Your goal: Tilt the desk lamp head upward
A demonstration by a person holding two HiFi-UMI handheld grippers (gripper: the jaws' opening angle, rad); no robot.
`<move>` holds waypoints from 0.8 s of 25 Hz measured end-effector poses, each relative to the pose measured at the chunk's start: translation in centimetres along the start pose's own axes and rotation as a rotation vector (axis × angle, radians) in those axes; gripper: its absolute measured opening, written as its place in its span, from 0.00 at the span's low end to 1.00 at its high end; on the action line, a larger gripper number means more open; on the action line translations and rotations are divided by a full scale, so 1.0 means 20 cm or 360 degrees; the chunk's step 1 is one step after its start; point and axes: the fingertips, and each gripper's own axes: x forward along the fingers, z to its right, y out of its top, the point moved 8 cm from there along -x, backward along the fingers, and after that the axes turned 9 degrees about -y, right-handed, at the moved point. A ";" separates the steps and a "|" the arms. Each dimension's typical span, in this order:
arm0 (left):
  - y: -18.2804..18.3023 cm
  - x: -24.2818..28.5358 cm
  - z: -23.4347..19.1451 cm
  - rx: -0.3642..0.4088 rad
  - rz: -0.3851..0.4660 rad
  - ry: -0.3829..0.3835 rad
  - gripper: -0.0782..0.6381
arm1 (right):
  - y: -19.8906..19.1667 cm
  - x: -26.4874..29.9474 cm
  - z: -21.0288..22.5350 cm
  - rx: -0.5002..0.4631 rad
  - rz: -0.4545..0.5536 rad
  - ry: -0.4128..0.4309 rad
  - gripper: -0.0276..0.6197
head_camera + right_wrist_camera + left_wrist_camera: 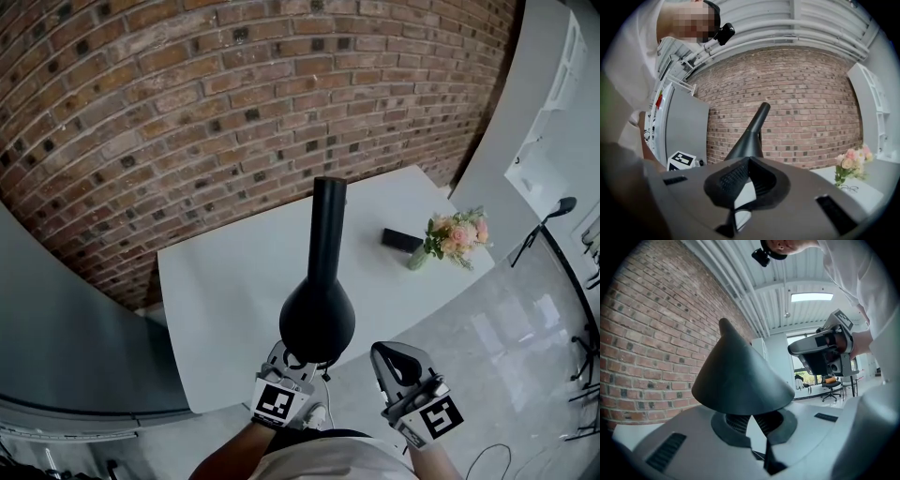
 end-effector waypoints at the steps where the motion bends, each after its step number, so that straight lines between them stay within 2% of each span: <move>1: 0.00 0.00 0.00 0.0005 0.0004 0.0003 0.11 | 0.00 0.00 0.00 -0.0005 -0.0007 -0.0001 0.06; 8: 0.03 0.01 0.00 0.0025 0.0073 0.0011 0.11 | -0.02 -0.01 0.01 0.0016 -0.0031 -0.0023 0.06; 13: 0.07 -0.01 0.02 0.0029 0.0144 0.0020 0.11 | -0.03 0.00 0.00 -0.0020 -0.0017 0.0012 0.06; 20: 0.10 -0.05 0.04 0.0003 0.0131 0.0015 0.11 | -0.01 0.01 -0.03 -0.0021 0.0013 0.0017 0.06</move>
